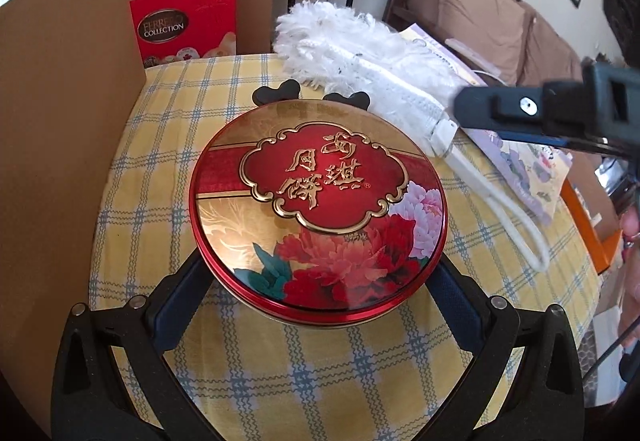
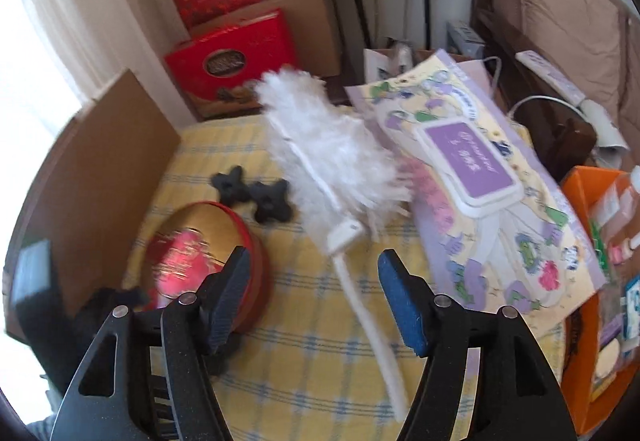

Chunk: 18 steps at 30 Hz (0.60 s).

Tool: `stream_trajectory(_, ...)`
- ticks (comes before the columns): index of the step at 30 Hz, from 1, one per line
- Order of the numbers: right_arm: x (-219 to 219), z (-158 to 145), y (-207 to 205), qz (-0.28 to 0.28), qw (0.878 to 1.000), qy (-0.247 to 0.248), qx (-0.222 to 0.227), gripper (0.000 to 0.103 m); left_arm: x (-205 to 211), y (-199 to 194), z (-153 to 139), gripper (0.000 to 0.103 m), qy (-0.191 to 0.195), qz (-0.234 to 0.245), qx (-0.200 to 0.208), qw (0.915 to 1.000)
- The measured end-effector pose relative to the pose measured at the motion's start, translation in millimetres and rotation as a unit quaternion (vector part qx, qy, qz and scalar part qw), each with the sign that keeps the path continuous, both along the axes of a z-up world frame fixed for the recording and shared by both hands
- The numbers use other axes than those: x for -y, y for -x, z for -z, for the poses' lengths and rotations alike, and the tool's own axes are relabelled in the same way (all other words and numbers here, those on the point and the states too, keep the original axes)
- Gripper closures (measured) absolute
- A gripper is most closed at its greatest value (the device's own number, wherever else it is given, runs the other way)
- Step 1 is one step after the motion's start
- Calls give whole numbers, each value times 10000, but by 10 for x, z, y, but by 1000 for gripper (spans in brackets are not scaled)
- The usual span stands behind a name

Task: Organize objects
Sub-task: 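Grasp the red tin with the left gripper while the right grips its other side, then lift the red tin with both grippers and carry it over the box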

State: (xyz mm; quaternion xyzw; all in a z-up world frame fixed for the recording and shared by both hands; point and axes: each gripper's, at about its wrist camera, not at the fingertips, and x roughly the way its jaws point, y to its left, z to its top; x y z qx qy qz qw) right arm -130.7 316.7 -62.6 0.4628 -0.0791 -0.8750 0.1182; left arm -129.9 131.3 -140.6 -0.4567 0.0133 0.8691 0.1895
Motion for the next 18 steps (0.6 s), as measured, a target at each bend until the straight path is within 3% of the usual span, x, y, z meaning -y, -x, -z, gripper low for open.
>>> stream_trajectory(5, 223, 131, 171, -340, 9977, 543, 241, 61, -17, 7, 6, 0, 21, 24, -43, 10000)
stream_trajectory(7, 297, 219, 231, -380, 9960, 727, 355, 62, -26, 19, 10, 0, 22, 48, -45, 10000)
stream_trajectory(15, 234, 327, 378, -301, 9903, 1229, 583, 57, -49, 72, 23, 0, 60, 23, -47, 10000)
stream_trajectory(17, 195, 367, 415, -226, 9897, 1268, 625, 44, -56, 80, 29, 0, 79, -3, -46, 10000)
stream_trajectory(18, 167, 390, 434, -215, 9881, 1373, 662, 43, -59, 84, 32, 0, 89, -17, -50, 9999)
